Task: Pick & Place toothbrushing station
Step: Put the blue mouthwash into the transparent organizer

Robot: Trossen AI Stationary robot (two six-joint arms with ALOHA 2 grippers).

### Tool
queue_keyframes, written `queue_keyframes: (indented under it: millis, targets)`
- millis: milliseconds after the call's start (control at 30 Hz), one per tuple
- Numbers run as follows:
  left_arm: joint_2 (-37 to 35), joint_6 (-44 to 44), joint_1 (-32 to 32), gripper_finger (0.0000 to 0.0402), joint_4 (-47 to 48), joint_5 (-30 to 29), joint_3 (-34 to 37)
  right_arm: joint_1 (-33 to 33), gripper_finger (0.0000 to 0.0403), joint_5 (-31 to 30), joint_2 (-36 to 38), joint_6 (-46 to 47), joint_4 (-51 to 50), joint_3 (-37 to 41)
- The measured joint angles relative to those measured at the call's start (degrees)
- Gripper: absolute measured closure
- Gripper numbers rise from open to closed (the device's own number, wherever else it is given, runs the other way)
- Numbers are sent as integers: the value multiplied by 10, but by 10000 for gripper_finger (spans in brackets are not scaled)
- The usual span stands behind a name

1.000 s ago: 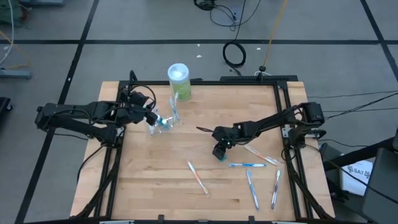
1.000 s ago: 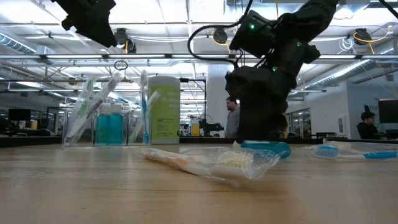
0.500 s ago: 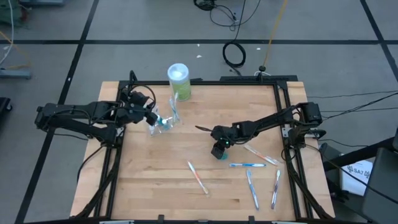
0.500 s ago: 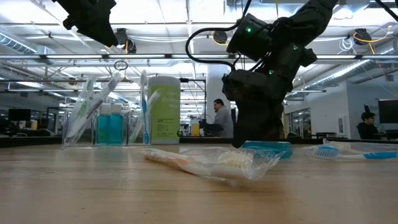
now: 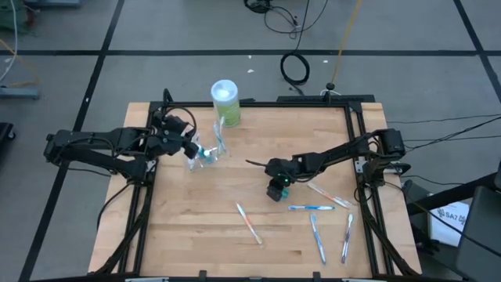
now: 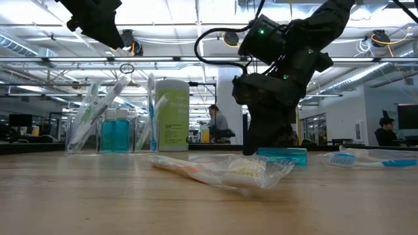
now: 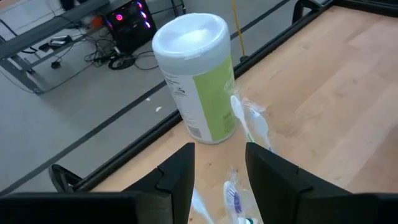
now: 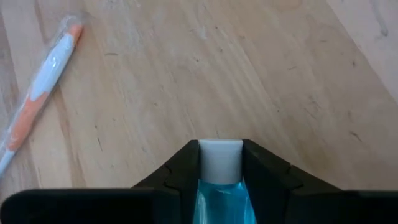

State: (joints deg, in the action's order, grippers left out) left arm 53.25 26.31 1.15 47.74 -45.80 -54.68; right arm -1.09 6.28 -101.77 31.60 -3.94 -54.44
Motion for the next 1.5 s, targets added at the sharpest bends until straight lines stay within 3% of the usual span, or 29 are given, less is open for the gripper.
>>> queue_keyframes:
  millis: [100,400,633,1067,1267,1500]
  targets:
    - [0,-11,0,252,0,28,0,7,301,0,19,-22,24,2]
    - [0,2,15,252,0,182,14,25,301,0,57,-161,225,0]
    - [0,49,47,252,-23,209,46,37,303,-3,57,-252,292,0]
    - [0,59,57,252,-238,259,136,63,303,-2,57,-340,437,0]
    - [0,-2,56,252,-391,263,203,68,296,-1,57,-363,440,-1]
    - [0,-156,54,252,-556,277,281,68,301,0,57,-357,466,-1]
